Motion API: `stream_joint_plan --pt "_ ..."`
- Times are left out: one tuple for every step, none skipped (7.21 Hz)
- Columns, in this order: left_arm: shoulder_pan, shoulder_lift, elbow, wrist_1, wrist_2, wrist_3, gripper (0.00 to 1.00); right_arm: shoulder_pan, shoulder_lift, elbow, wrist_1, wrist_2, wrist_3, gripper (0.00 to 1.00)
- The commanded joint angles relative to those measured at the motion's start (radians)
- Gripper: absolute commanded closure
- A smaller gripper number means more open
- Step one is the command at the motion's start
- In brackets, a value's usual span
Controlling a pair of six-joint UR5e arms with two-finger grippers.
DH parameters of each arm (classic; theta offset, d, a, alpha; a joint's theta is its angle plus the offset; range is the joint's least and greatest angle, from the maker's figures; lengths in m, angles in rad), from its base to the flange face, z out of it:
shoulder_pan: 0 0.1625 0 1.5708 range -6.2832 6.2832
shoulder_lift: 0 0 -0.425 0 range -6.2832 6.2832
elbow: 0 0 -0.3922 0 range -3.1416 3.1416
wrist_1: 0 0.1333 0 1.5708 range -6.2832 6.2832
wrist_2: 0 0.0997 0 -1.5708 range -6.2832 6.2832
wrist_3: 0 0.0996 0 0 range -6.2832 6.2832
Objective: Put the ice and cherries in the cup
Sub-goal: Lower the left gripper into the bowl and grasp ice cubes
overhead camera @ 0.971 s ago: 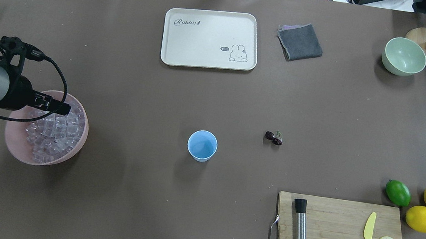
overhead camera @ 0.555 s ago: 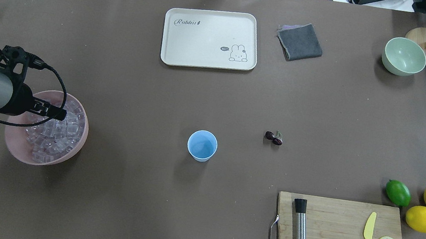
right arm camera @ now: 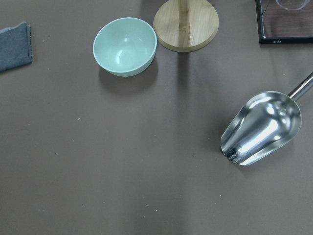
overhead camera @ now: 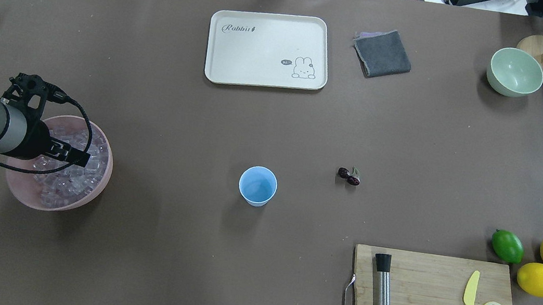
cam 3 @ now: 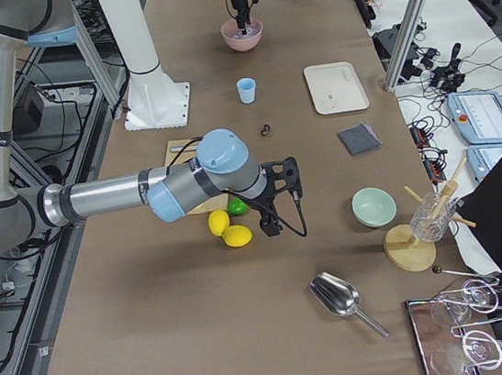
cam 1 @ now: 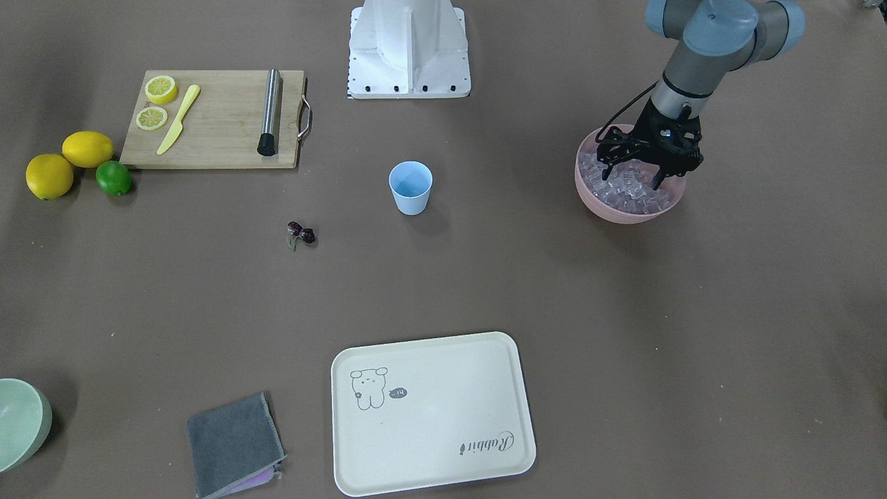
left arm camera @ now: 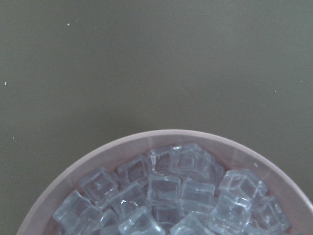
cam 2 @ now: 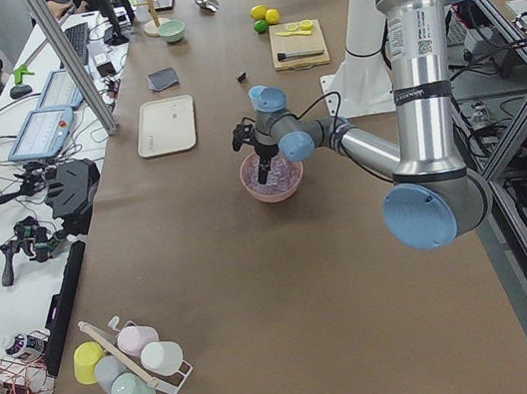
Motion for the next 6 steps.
stream_joint_plan --pt "0.002 0.001 0.013 0.000 0.002 0.001 0.03 0.000 0.000 0.000 0.000 0.000 0.000 0.00" --pt "0.002 -0.002 0.019 0.000 0.002 0.001 0.03 0.000 0.000 0.000 0.000 0.000 0.000 0.00" --pt "0.002 -0.004 0.019 0.000 0.002 0.001 0.06 0.000 0.000 0.000 0.000 0.000 0.000 0.00" --pt "0.003 -0.005 0.019 0.000 0.002 0.001 0.12 0.000 0.000 0.000 0.000 0.000 0.000 0.00" --pt "0.006 -0.010 0.021 0.000 0.002 0.001 0.16 0.000 0.000 0.000 0.000 0.000 0.000 0.00" --pt "0.008 -0.012 0.019 0.000 0.002 0.001 0.19 0.000 0.000 0.000 0.000 0.000 0.000 0.00"
